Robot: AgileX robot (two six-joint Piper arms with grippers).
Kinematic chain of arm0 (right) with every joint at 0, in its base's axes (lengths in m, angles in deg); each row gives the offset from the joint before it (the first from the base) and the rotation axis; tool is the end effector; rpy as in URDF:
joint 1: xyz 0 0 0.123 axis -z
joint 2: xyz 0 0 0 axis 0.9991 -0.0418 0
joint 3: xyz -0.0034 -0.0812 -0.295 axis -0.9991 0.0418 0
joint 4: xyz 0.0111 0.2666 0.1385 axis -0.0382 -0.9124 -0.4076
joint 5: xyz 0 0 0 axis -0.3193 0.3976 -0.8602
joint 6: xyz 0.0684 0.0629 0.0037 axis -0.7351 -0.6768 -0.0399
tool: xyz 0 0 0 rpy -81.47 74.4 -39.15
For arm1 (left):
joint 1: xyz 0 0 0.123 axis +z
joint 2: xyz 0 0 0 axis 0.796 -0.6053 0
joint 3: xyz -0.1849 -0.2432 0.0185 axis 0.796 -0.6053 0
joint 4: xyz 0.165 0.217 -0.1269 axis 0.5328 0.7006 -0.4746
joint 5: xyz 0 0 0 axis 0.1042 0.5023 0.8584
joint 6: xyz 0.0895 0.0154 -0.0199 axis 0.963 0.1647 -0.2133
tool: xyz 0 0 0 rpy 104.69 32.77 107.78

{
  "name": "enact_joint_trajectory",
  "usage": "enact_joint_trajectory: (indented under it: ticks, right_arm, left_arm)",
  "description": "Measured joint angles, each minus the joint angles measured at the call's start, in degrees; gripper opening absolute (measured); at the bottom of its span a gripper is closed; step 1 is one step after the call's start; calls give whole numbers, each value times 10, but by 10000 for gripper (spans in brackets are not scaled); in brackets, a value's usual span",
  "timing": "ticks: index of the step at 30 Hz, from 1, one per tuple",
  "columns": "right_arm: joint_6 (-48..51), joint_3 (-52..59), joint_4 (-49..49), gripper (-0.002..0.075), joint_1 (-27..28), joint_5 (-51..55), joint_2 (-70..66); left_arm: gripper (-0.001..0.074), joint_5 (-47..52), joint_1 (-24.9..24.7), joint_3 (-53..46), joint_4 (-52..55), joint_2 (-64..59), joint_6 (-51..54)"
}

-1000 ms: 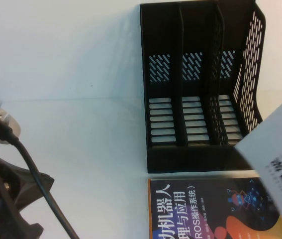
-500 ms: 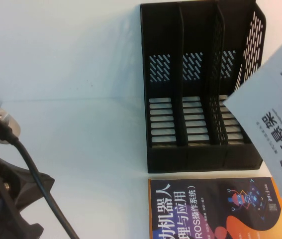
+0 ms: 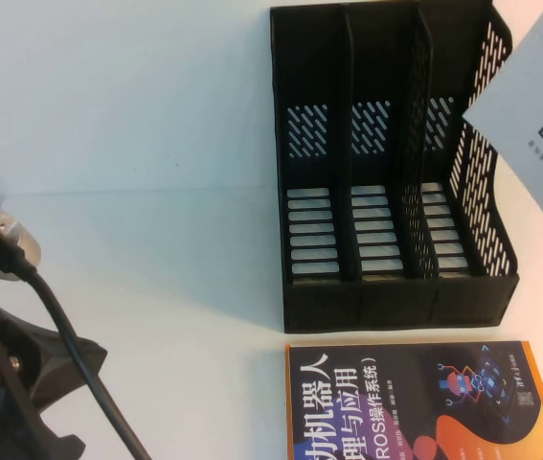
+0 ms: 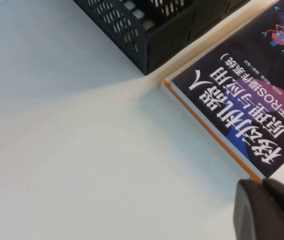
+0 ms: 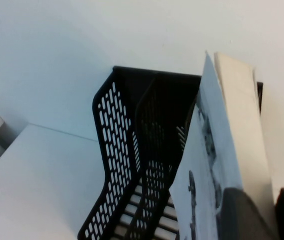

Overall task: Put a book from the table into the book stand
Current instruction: Place the book on the book shelf

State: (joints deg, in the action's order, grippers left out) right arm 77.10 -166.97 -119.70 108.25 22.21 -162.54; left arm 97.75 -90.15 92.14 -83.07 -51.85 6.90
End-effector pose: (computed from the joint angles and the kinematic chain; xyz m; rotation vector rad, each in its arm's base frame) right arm 0.3029 -0.0429 0.5517 -0.2972 1.9757 0.4915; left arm 0.1415 -0.1180 0.3915 0.7632 2.2234 -0.4373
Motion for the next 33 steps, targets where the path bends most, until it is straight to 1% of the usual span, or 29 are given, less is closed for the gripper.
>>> enact_joint_trajectory:
  ticks: [6, 11, 16, 20, 28, 33]
  right_arm:
    - [-5, -37, -25, 133, -1, 0, -66]
    - [-5, -44, -22, 133, -24, -5, -98]
    - [-3, -44, 3, 133, -64, -44, -121]
    - [-3, -44, 29, 132, -84, -78, -133]
    - [-4, -44, 96, 132, -88, -97, -136]
    - [-6, -44, 104, 132, -88, -97, -136]
  left_arm:
    - [-3, 2, 0, 0, -14, 0, 0]
    - [-3, 2, 0, 0, -23, 0, -1]
    - [-3, 4, 0, 0, -27, 0, -6]
    - [-3, 6, 0, 0, -27, 0, -18]
    - [-3, 13, 0, 0, -28, 0, -21]
    - [-3, 11, 0, 0, -28, 0, -24]
